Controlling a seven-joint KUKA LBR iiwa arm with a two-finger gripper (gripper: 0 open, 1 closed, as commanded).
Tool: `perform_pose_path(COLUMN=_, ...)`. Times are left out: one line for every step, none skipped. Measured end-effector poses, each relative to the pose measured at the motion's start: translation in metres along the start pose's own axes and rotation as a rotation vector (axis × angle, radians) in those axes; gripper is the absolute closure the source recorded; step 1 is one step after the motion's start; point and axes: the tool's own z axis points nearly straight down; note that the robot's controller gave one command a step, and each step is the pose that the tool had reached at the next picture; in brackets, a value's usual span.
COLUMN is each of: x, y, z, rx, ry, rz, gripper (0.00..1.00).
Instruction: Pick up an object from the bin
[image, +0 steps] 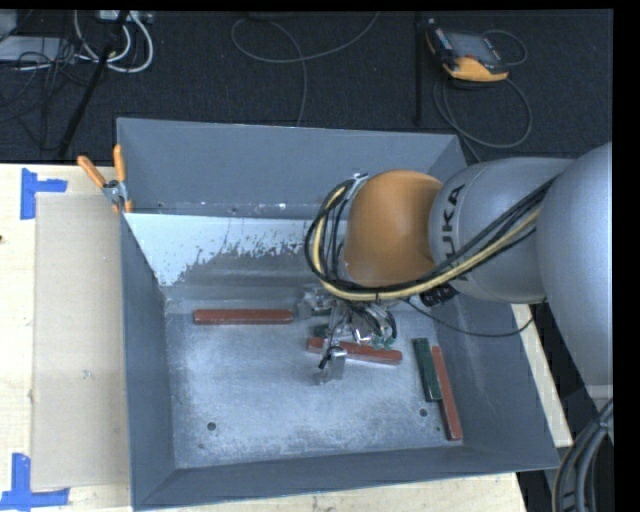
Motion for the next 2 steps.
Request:
perform_pose_path(x=0.0123, y=-0.0794, z=0.0131, rx=0.000, ry=-0.007, rz=0.001, gripper=0.00)
perform_pose_path(x=0.0123, y=-0.0759, z=0.0135, rx=-0.003, ry=-0.006, rz=0.000, gripper=1.00)
